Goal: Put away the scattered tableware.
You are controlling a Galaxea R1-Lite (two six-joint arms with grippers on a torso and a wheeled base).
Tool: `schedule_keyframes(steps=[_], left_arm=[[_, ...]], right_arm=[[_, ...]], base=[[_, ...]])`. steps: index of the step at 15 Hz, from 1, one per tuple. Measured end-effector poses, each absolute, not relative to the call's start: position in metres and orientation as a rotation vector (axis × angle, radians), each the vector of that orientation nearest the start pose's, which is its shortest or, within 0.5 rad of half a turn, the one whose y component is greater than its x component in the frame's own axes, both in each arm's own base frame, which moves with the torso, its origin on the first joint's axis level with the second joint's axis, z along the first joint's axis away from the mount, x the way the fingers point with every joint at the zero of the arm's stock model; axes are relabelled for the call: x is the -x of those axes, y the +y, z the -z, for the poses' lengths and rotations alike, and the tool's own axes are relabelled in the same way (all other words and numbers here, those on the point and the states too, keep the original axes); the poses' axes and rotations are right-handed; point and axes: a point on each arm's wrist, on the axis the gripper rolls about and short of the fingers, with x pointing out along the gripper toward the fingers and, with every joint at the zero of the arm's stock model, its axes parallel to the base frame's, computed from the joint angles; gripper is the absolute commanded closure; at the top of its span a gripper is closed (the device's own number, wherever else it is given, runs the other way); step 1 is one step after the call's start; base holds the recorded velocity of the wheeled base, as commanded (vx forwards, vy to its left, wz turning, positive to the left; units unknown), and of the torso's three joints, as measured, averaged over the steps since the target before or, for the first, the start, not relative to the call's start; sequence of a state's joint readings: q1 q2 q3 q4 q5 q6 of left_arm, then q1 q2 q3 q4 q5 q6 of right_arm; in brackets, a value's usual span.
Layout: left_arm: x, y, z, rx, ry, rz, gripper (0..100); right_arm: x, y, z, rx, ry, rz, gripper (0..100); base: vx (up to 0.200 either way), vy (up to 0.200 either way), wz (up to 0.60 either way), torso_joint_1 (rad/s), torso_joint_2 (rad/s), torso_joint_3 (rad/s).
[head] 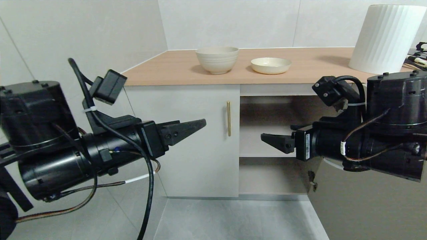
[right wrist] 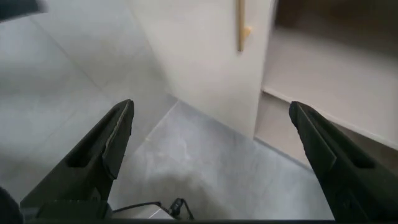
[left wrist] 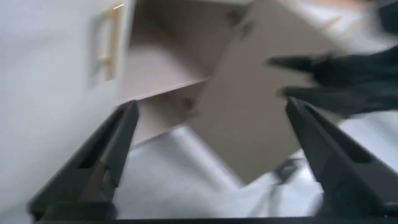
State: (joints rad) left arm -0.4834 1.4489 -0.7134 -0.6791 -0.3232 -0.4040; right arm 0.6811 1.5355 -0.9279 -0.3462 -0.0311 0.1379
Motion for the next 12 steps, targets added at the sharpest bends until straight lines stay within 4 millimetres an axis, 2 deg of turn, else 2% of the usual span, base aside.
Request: schedule_keyframes(steps=[5, 10, 12], left_arm=[[-0.2, -0.102, -0.253, 0.388, 0.234, 0.743, 0], [-0.195, -0.096, -0.261, 0.389, 0.203, 0.734, 0], [-0.196, -0.093, -0.263, 0.389, 0.196, 0.723, 0]], right_arm=[[-0.206, 0.166, -0.254, -0.12, 0.335, -0.608, 0], [-0.203, 0.164, -0.263, -0.137, 0.32, -0.609, 0], [-0.202, 0.163, -0.264, -0.139, 0.316, -0.609, 0]], base=[[0.0, 0.0, 0.0, 0.0, 0.0, 0.0], [0.0, 0.0, 0.0, 0.0, 0.0, 0.0], [0.2, 0.0, 0.0, 0.002, 0.0, 0.0]])
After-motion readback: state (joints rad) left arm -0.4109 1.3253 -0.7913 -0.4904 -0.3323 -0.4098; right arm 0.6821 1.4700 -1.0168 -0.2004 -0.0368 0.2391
